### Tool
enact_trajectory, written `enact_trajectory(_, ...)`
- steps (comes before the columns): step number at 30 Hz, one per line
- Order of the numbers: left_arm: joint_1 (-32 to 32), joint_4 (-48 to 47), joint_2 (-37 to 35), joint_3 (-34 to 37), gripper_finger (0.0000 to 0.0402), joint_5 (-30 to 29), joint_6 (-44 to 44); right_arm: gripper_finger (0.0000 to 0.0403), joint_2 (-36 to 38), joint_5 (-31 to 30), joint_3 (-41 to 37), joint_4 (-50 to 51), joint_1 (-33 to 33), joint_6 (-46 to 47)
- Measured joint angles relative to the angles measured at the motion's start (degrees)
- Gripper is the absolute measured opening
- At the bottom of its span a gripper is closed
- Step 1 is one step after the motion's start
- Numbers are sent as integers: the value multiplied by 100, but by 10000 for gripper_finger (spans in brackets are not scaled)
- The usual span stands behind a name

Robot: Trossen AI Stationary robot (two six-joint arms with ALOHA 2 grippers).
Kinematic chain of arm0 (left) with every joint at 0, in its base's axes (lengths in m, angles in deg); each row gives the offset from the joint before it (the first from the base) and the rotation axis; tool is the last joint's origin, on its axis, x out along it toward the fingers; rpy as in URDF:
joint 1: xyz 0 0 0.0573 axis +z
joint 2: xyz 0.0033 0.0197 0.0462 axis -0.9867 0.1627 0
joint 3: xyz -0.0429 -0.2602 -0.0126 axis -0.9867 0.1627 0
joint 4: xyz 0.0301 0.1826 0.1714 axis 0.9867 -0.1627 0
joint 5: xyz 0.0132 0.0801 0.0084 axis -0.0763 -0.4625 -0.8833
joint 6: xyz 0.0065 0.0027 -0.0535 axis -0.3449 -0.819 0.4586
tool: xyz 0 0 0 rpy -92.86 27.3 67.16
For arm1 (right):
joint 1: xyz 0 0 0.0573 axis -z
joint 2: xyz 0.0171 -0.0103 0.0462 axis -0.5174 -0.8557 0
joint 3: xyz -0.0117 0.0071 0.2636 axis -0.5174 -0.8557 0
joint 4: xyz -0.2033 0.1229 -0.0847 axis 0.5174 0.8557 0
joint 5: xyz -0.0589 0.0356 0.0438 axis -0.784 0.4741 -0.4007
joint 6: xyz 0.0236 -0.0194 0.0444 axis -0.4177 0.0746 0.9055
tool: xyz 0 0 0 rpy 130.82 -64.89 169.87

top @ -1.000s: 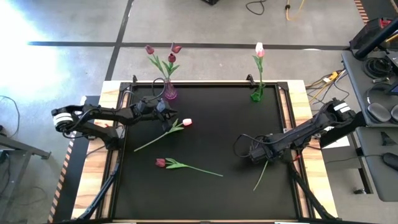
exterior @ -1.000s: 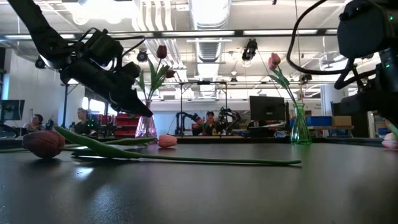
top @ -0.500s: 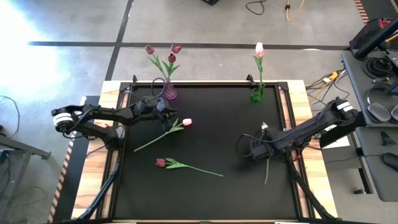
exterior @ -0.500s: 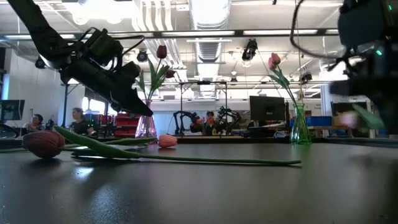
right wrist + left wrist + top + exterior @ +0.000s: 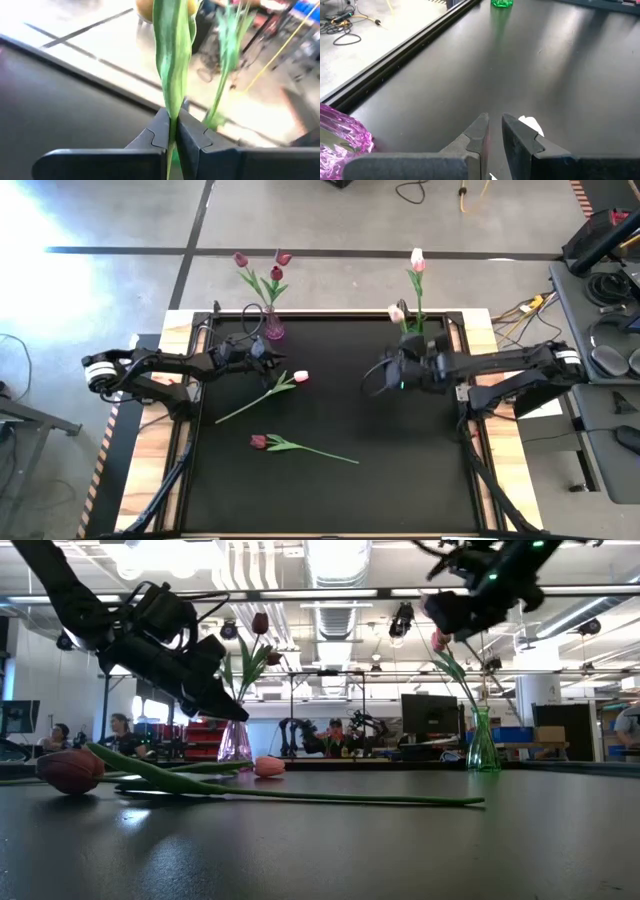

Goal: Sort flowers into vase by color
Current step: Put the right pink flower into the green vase

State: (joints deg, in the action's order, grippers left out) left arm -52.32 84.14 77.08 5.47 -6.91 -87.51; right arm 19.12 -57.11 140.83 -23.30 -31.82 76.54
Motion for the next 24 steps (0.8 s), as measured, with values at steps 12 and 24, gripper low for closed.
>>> enact_trajectory(12,87,437,-343,416,37,-27,209,12,677,4000,-1107,-5273,2485,-6117)
enact_trajectory(24,94,677,-1147,708,37,-614,160,12,1946,3419,-1733,-6882,2882,-7412)
